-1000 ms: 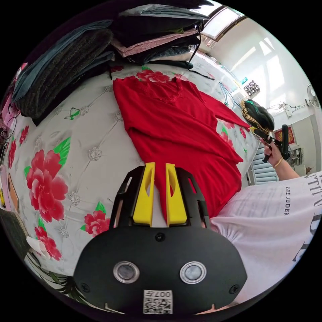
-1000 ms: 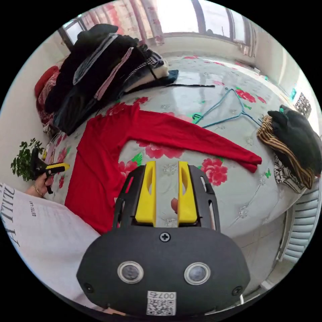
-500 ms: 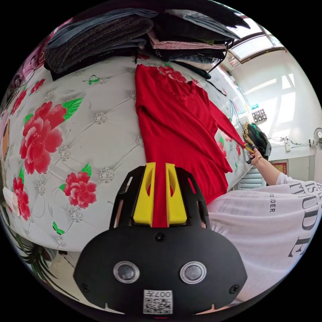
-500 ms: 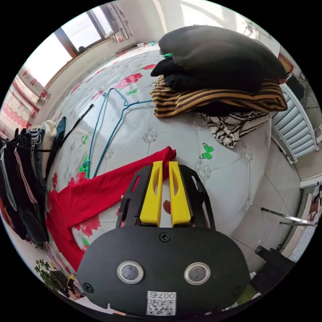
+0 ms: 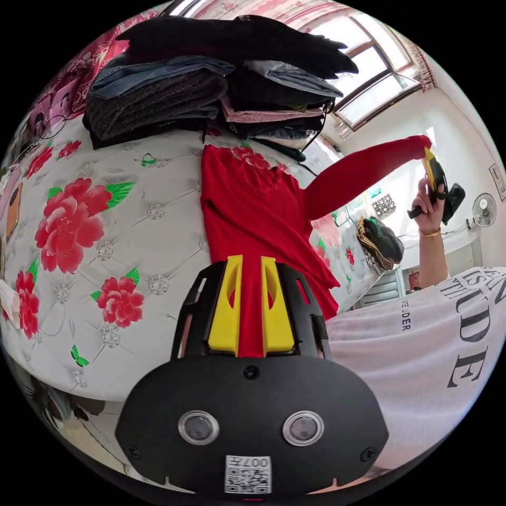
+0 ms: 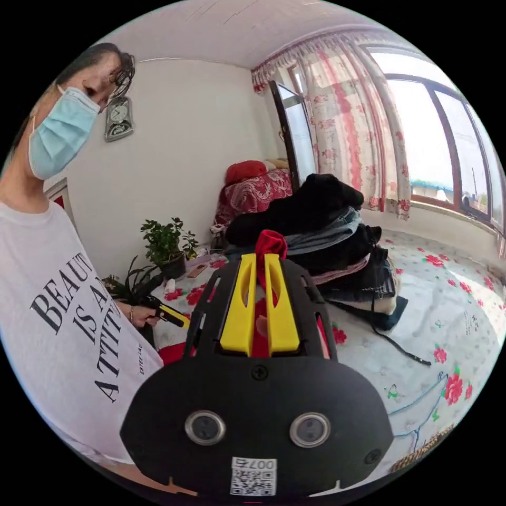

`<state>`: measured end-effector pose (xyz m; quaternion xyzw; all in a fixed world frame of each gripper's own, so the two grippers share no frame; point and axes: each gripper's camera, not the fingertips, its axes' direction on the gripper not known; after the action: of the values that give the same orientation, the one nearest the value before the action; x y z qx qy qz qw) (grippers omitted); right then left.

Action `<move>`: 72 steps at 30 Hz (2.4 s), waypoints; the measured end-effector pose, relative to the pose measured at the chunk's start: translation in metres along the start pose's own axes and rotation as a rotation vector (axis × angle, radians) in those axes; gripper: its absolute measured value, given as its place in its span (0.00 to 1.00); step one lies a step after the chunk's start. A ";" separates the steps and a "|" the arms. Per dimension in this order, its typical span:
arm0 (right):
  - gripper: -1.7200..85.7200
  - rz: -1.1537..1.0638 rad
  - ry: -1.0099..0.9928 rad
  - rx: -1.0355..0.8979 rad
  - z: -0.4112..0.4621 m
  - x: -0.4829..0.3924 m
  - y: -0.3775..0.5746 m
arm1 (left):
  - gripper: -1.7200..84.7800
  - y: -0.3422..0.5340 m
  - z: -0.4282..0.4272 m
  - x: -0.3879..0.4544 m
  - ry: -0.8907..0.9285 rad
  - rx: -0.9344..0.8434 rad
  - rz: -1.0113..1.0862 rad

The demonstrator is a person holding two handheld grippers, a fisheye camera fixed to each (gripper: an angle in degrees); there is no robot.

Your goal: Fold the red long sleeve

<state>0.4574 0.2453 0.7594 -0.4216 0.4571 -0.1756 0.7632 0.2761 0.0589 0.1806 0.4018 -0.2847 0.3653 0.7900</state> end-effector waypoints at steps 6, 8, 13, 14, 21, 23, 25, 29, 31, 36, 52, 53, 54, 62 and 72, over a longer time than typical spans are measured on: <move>0.05 -0.254 -0.241 -0.319 0.123 -0.142 0.033 | 0.09 0.044 -0.012 -0.016 -0.028 0.020 -0.055; 0.06 -0.267 -0.317 -0.428 0.150 -0.170 0.058 | 0.09 0.064 -0.016 -0.028 -0.029 0.023 -0.107; 0.07 -0.148 -0.329 -0.573 0.163 -0.187 0.082 | 0.09 0.086 -0.013 -0.033 -0.026 0.016 -0.138; 0.07 -0.125 -0.320 -0.572 0.160 -0.183 0.081 | 0.09 0.087 -0.008 -0.030 -0.029 0.005 -0.126; 0.07 0.184 -0.052 -0.676 0.119 -0.129 0.105 | 0.13 0.057 0.026 0.017 -0.149 -0.064 0.111; 0.07 0.248 -0.011 -0.694 0.109 -0.123 0.113 | 0.13 0.035 0.055 0.042 -0.142 -0.116 0.254; 0.07 0.304 0.053 -0.708 0.097 -0.124 0.120 | 0.11 0.023 0.089 0.054 -0.179 -0.206 0.341; 0.07 0.329 0.100 -0.737 0.090 -0.135 0.124 | 0.02 0.004 0.120 0.057 -0.269 -0.292 0.356; 0.07 0.338 0.119 -0.770 0.088 -0.142 0.126 | 0.02 -0.003 0.103 0.046 -0.207 -0.259 0.274; 0.07 0.389 0.145 -0.818 0.082 -0.143 0.130 | 0.01 0.018 0.047 -0.036 0.075 -0.113 -0.116; 0.06 0.470 0.070 -1.075 0.100 -0.141 0.152 | 0.14 0.085 0.135 0.034 -0.114 -0.518 0.028; 0.05 0.458 0.095 -1.085 0.101 -0.141 0.151 | 0.12 0.086 0.154 0.044 -0.200 -0.584 0.076; 0.04 0.425 0.135 -1.114 0.103 -0.139 0.150 | 0.10 0.087 0.161 0.050 -0.216 -0.598 0.105; 0.02 0.546 -0.001 -0.992 0.084 -0.110 0.143 | 0.02 0.067 0.146 0.031 -0.030 -0.484 0.070; 0.02 0.845 -0.177 -0.369 0.015 -0.010 0.086 | 0.02 -0.036 0.056 -0.030 0.309 -0.096 -0.030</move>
<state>0.4553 0.3090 0.6994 -0.3405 0.5455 0.2711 0.7163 0.2787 -0.0137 0.1720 0.3069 -0.1706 0.3970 0.8480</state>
